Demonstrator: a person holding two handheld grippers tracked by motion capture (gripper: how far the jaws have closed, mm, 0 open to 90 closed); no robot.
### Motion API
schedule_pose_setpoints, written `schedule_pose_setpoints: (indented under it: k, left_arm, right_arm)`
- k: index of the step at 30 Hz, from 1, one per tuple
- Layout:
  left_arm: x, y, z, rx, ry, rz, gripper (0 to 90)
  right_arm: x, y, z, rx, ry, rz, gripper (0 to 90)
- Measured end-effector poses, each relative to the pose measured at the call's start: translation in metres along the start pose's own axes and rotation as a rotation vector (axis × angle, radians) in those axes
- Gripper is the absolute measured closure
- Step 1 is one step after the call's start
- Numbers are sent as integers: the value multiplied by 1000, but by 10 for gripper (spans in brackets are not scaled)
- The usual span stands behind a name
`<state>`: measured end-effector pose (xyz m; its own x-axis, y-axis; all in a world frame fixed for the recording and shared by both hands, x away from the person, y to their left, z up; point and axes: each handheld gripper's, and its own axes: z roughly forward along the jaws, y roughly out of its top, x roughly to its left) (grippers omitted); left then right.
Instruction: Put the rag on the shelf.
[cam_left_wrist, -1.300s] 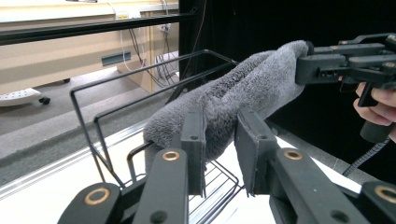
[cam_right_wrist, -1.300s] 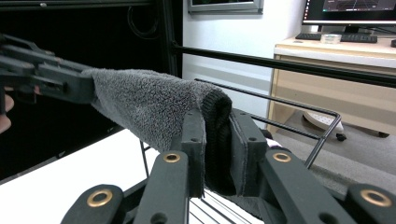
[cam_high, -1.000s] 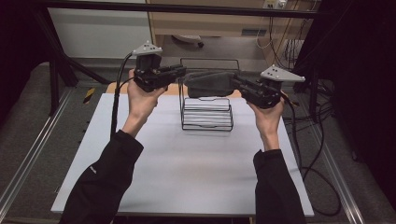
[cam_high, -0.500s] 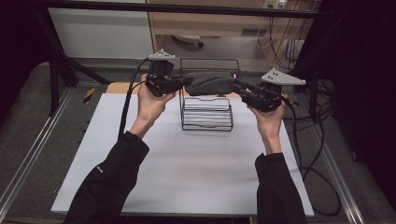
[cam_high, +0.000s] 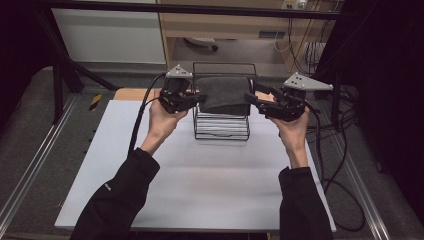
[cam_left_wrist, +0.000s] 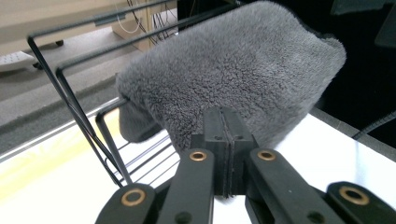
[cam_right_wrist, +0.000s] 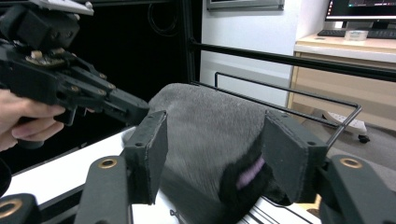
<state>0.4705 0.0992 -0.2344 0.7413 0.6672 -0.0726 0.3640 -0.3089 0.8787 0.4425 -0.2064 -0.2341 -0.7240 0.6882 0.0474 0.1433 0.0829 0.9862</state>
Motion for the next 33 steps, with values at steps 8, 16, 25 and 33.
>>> schedule_pose_setpoints:
  k: [8, 16, 25, 33]
  left_arm:
    - [1, -15, 11, 17, 3, 1, 896]
    - [0, -25, 23, 30, 28, 7, 897]
    - [7, -28, 31, 23, 31, -20, 896]
    - [8, -28, 17, 4, 9, -8, 833]
  right_arm:
    - [1, -10, 12, 116, -25, 9, 843]
    - [-7, -31, 19, 155, -75, 46, 900]
    - [-14, -46, 24, 152, -107, 71, 898]
    - [-11, -41, 14, 107, -66, 83, 756]
